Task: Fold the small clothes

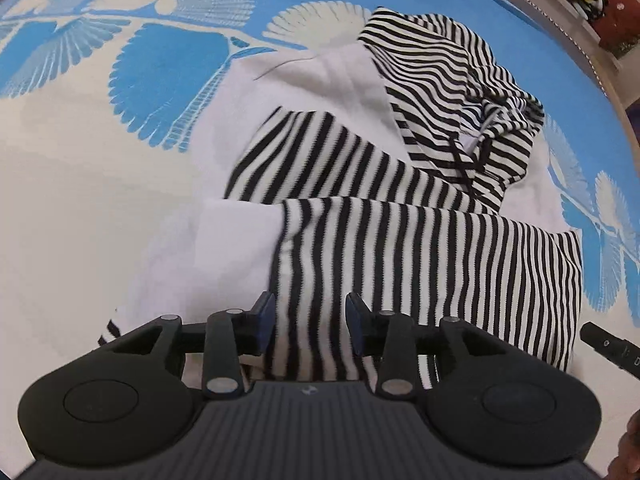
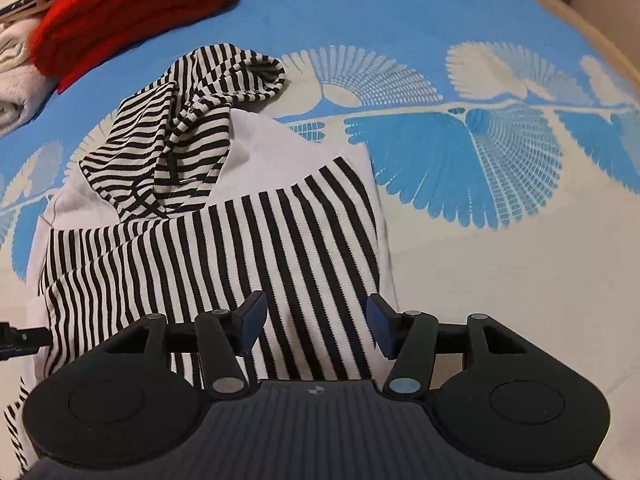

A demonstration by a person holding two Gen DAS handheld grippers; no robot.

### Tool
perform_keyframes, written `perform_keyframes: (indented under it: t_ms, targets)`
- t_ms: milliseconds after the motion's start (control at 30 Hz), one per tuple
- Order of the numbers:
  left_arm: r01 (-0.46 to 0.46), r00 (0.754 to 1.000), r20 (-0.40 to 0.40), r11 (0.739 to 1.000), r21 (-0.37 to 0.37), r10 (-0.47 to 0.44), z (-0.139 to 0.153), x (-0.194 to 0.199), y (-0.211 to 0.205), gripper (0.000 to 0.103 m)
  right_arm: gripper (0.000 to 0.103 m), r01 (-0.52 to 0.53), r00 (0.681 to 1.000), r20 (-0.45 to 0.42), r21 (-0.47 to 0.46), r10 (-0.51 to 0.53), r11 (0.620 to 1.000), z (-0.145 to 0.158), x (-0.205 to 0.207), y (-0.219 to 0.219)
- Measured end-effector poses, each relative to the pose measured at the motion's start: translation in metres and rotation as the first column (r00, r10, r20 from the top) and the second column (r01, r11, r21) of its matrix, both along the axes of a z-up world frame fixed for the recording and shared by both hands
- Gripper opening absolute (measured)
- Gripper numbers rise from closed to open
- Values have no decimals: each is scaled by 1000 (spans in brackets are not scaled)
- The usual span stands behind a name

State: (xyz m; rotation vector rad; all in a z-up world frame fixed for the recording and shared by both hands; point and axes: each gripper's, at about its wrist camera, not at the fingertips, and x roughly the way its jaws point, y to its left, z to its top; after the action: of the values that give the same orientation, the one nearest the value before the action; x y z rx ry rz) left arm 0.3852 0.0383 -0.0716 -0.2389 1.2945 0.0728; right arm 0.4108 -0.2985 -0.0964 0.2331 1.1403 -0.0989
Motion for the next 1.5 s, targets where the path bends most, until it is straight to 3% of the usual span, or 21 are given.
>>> perform_keyframes:
  t_ms: [200,500,700,800,1000,1233,1300,1333,1500]
  targets:
    - [54,994,91,993,108,-64,13,3,-25,43,57,-32,999,37,-50,34,998,11,-6,3]
    - [66,951,281,971,231,-131,39,11,-50,43,59,-81,990,103,-134,95,988,31,-13,3]
    - [76,889,409,948,309,-204,57,7,-61,42,62,-122,983,120,-163,142,979,40,-17,-1]
    - [61,873,452,962,266,-180,64,15,-61,41,62,-139,982,106,-172,159,975,40,-17,-5]
    - [13,883,455,975,220,-115,58,109,-77,37,62,-138,984,92,-122,150,983,42,-15,-17]
    - [39,904,404,968,249,-141,9,251,-92,38,63,-113,990,75,-101,121,988,35,-11,-31]
    - [8,921,375,970,244,-102,-10,282,-83,53,63,-103,991,70,-96,110,990,33,-9,-36]
    - [-6,936,345,974,225,-74,-23,298,-77,64,63,-100,992,69,-94,107,990,32,-9,-38]
    - [-23,969,244,976,218,-31,-68,334,-66,66,63,-90,994,49,-88,94,992,24,-4,-43]
